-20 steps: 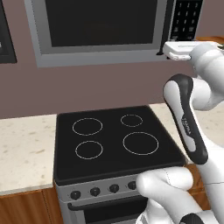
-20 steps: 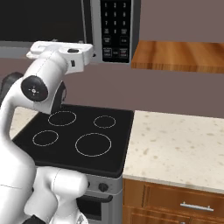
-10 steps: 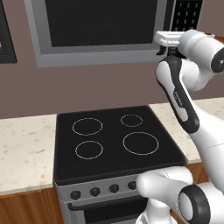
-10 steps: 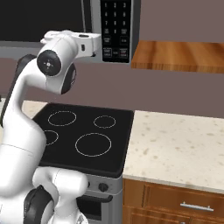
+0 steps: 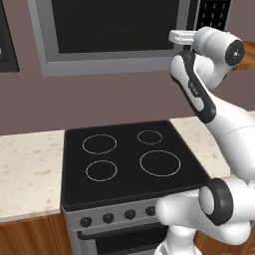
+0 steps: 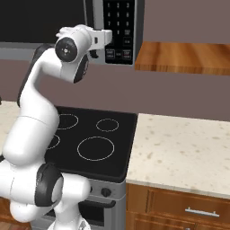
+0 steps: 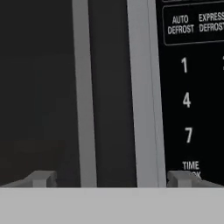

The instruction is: The microwave is finished heating the chicken drumstick and tomato. Take the bowl containing the food and place it on the dining counter.

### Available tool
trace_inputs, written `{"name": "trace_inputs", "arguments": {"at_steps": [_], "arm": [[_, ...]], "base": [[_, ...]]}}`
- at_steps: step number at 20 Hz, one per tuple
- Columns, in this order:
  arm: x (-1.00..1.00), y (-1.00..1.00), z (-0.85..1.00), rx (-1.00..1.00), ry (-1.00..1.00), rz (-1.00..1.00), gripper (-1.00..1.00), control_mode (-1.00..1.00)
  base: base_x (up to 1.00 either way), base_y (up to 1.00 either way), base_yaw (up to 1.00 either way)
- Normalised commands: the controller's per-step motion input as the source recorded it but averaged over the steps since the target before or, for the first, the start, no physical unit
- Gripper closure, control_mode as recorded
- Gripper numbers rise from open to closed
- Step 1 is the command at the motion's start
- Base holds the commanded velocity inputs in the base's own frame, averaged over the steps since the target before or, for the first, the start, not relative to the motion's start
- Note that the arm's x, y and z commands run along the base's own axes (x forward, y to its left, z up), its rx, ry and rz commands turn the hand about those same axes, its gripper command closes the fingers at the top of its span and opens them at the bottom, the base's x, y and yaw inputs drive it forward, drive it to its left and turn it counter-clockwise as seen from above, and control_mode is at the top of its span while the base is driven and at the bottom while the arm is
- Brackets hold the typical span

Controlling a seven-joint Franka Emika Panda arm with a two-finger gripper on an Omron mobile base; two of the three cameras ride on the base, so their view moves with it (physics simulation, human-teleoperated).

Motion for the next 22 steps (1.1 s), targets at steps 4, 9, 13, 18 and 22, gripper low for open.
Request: {"name": "trace_inputs", "arguments": {"at_steps": [4, 9, 13, 18, 22], "arm": [[0.67, -0.01, 0.00, 0.00, 0.02, 0.00, -1.00, -1.00], [0.62, 0.00, 0.00, 0.00, 0.01, 0.00, -1.00, -1.00], [0.54, 0.00, 0.00, 0.00, 0.03, 0.00, -1.00, -1.00], [0.11, 0.00, 0.00, 0.00, 0.00, 0.00, 1.00, -1.00], [0.00, 0.00, 0.00, 0.00, 0.00, 0.00, 1.00, -1.00]], "base": [[0.00, 0.00, 0.00], [0.00, 0.00, 0.00], [0.00, 0.00, 0.00], [0.00, 0.00, 0.00], [0.00, 0.00, 0.00]]}}
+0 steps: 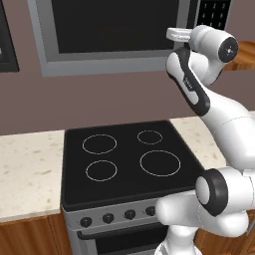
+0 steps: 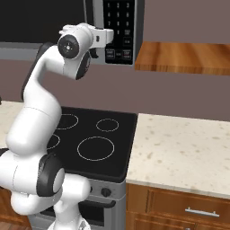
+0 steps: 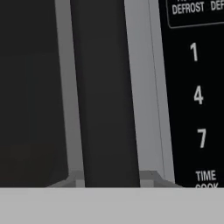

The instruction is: The microwave is finished heating the chicken drumstick and tomato. Take the bowl containing the food and place it on the dining counter.

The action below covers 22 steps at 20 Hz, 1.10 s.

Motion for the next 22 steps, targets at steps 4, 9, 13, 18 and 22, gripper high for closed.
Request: {"name": "trace_inputs", "arguments": {"at_steps": [4, 9, 13, 18, 22], "arm": [[0.00, 0.00, 0.00, 0.00, 0.00, 0.00, 1.00, -1.00], [-0.24, 0.01, 0.03, 0.00, 0.00, 0.00, 1.00, -1.00], [-0.46, 0.06, 0.21, 0.00, 0.00, 0.00, 1.00, -1.00], [-0.88, 0.05, 0.42, 0.00, 0.00, 0.00, 1.00, -1.00], [-1.00, 0.12, 0.56, 0.00, -0.01, -0.04, 1.00, -1.00]], "base": [[0.00, 0.00, 0.00], [0.00, 0.00, 0.00], [0.00, 0.00, 0.00], [0.00, 0.00, 0.00], [0.00, 0.00, 0.00]]}}
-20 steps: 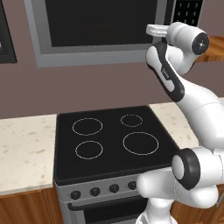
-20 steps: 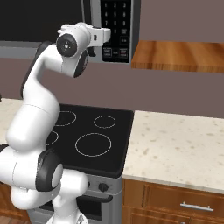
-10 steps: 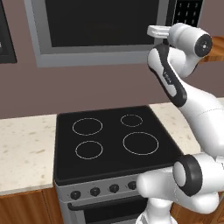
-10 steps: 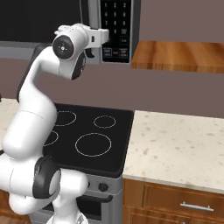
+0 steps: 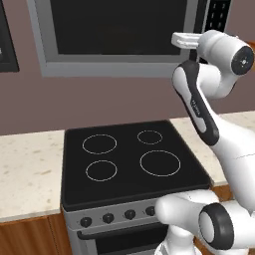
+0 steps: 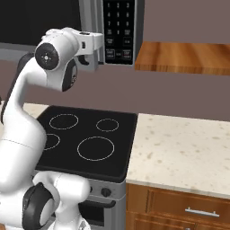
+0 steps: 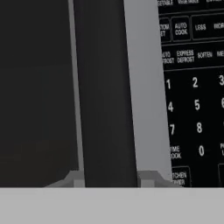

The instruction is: The microwave is finished heating the chicken drumstick and tomato. Take the bowl containing the food and place it on the dining counter.

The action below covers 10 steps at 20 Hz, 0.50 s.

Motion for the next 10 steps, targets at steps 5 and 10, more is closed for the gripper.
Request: {"name": "trace_inputs", "arguments": {"at_steps": [5, 10], "arm": [[-1.00, 0.17, 0.66, 0.00, -0.04, -0.11, 1.00, -1.00], [-1.00, 0.30, 0.67, 0.00, -0.04, -0.18, 1.00, -1.00]], "base": [[0.00, 0.00, 0.00], [0.00, 0.00, 0.00]]}}
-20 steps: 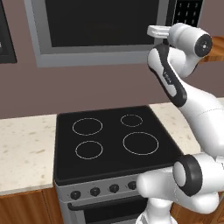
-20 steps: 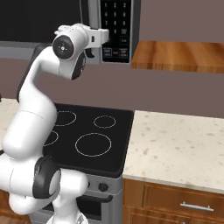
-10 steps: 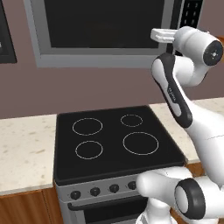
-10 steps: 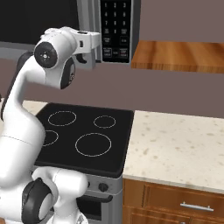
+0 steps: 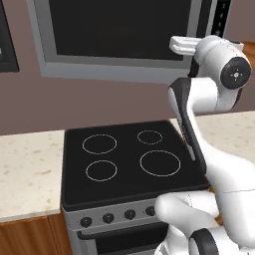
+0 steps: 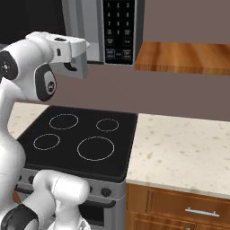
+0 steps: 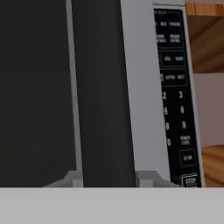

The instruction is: The microwave is finished heating the chicken drumstick and tomato. Take the bowl containing the food and place it on the dining counter.

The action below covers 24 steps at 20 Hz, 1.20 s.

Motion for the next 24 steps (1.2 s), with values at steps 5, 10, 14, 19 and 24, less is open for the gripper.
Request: {"name": "trace_inputs", "arguments": {"at_steps": [5, 10, 14, 19, 24], "arm": [[-1.00, 0.37, 0.66, 0.00, -0.05, -0.20, 1.00, -1.00], [-1.00, 0.40, 0.61, 0.00, -0.10, -0.15, 1.00, -1.00], [-1.00, 0.39, 0.45, 0.00, -0.15, -0.02, 1.00, -1.00], [-1.00, 0.14, -0.38, -0.06, -0.15, 0.03, -1.00, -1.00], [-1.00, 0.00, -0.83, -0.06, -0.11, 0.09, -1.00, -1.00]], "base": [[0.00, 0.00, 0.00], [0.00, 0.00, 0.00], [0.00, 0.00, 0.00], [0.00, 0.00, 0.00], [0.00, 0.00, 0.00]]}}
